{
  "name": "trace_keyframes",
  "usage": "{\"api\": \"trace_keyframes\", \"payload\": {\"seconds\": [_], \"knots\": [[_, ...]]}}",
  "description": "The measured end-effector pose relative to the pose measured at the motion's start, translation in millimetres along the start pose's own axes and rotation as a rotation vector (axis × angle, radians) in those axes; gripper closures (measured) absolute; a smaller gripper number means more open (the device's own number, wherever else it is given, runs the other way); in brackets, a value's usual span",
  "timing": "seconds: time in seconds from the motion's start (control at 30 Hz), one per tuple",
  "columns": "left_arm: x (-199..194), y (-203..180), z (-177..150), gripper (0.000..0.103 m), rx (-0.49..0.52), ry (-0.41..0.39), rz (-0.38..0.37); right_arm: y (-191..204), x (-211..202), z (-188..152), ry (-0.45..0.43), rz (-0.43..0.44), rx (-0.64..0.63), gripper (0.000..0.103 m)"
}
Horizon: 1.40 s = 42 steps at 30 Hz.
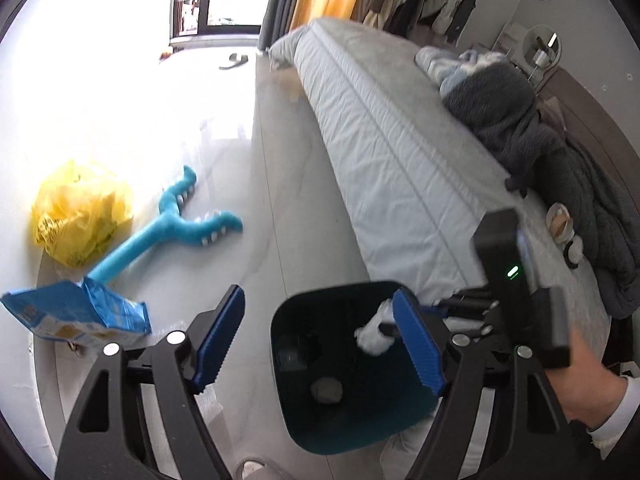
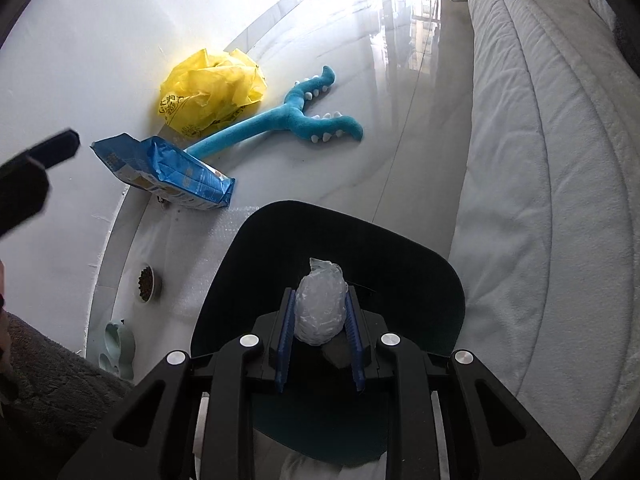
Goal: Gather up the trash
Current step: 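Carry both items over the black bin and open both tools to drop them, then move both tools back over the bed toward the cardboard tape roll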
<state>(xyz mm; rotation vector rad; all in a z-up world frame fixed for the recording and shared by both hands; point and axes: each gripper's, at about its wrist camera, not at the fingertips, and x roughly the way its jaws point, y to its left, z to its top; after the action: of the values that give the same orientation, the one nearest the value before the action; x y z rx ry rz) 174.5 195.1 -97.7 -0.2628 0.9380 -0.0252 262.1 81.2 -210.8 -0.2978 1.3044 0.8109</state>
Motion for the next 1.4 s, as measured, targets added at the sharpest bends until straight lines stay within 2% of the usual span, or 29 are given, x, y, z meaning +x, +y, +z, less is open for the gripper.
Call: {"api": "trace_keyframes", "payload": {"seconds": [0.1, 0.27, 0.33, 0.4, 0.53, 0.77, 1.07, 1.4], "knots": [[-17.4, -6.6, 12.3, 0.030, 0.016, -0.066, -0.006, 3.8, 12.4, -5.2, 0.045, -0.001, -0.005, 0.077], [-42.8, -24.5, 27.2, 0.030, 0.089, -0.175, -0.007, 9.0, 15.4, -13.1, 0.078, -0.008, -0.025, 0.074], [-53.2, -32.6, 33.0, 0.030, 0.131, -0.224, 0.013, 9.8, 11.1, -14.9, 0.078, -0.005, -0.029, 0.056], [-62.6, -42.8, 37.9, 0.030, 0.166, -0.273, 0.021, 10.1, 6.7, -16.5, 0.067, -0.005, -0.033, 0.051], [-72.7, -56.3, 41.9, 0.030, 0.195, -0.330, 0.007, 8.5, -12.0, -21.7, 0.025, 0.002, -0.042, 0.051], [-75.8, -85.8, 52.0, 0.029, 0.183, -0.357, -0.062, 0.6, -58.4, -27.8, -0.080, 0.027, -0.036, 0.046], [-70.6, -125.5, 54.0, 0.025, 0.208, -0.375, -0.095, -22.8, -124.3, -41.8, -0.244, 0.016, -0.030, 0.043], [-51.3, -173.0, 57.3, 0.022, 0.229, -0.357, -0.149, -64.5, -163.8, -64.4, -0.322, -0.056, 0.006, 0.042]]}}
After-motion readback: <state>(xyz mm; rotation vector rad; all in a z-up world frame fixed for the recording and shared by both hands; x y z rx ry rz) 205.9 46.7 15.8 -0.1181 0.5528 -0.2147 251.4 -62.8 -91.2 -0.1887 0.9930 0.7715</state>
